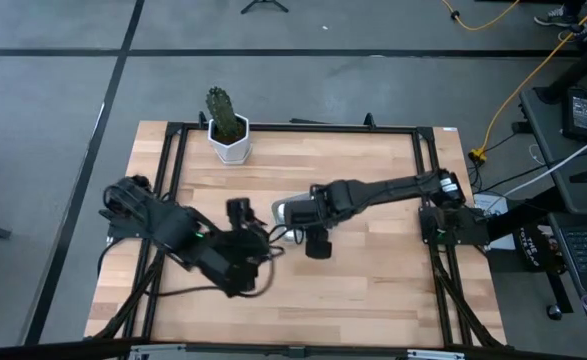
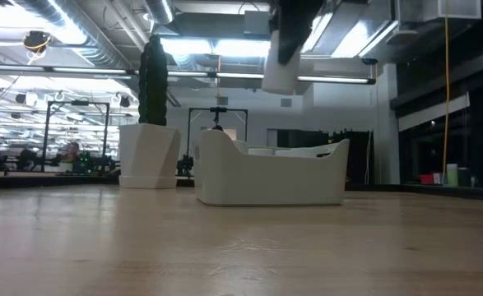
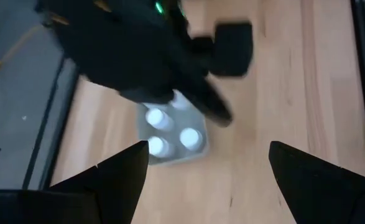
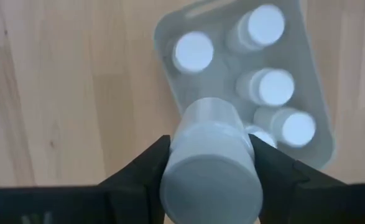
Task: Pick and place pill bottles into a basket
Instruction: Put the white pill bottle into the gray bin
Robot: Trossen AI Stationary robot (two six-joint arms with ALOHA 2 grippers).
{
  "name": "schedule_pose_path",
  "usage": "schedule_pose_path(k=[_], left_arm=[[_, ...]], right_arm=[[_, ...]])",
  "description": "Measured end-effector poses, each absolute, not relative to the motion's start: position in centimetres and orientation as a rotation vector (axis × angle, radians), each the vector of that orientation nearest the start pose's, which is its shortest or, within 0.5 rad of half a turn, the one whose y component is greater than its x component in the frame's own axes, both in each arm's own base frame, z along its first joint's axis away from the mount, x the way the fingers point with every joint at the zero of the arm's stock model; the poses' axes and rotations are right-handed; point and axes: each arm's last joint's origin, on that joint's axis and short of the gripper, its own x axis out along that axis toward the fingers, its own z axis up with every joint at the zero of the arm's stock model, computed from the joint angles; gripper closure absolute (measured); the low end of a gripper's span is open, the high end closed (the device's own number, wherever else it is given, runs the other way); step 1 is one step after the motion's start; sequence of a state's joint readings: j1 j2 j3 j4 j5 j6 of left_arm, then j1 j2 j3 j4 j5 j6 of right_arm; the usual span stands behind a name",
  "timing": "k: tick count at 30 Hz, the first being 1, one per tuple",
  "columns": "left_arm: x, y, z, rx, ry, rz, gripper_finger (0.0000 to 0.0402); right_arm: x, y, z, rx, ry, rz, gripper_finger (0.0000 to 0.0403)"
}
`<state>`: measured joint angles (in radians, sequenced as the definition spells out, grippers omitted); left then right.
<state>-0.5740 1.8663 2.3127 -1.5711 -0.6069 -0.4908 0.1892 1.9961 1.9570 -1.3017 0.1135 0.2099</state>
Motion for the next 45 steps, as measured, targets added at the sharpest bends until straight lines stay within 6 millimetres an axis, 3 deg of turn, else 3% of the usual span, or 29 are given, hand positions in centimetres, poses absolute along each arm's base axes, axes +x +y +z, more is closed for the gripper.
schedule_pose_path(k=[9,15,19,26,33,40,45], left_arm=[[22.3,-13.9,48.9,0.073,0.619,0.345,0.0077],[17.5,-11.0,52.0,0.074,0.463,0.385,0.0077],[15.0,-8.5,53.4,0.103,0.413,0.402,0.0077],[12.1,-4.0,54.8,0.137,0.391,0.494,0.0077],[10.0,-1.8,55.3,0.077,0.36,0.568,0.0077],[10.2,-1.9,55.2,0.085,0.378,0.531,0.0077],[10.5,-2.1,55.1,0.094,0.388,0.523,0.0077]], right_arm=[[40.1,5.3,30.1,-0.042,1.27,-0.039,0.0238],[39.7,5.2,27.3,-0.029,1.352,-0.025,0.0238],[39.4,5.6,25.0,0.01,1.401,0.001,0.0238],[39.4,5.9,24.5,0.008,1.396,0.025,0.0238],[40.2,4.7,24.7,-0.002,1.322,0.036,0.0238],[40.8,2.3,24.2,0.033,1.32,0.01,0.0238],[41.3,1.9,22.8,0.046,1.356,0.017,0.0238]])
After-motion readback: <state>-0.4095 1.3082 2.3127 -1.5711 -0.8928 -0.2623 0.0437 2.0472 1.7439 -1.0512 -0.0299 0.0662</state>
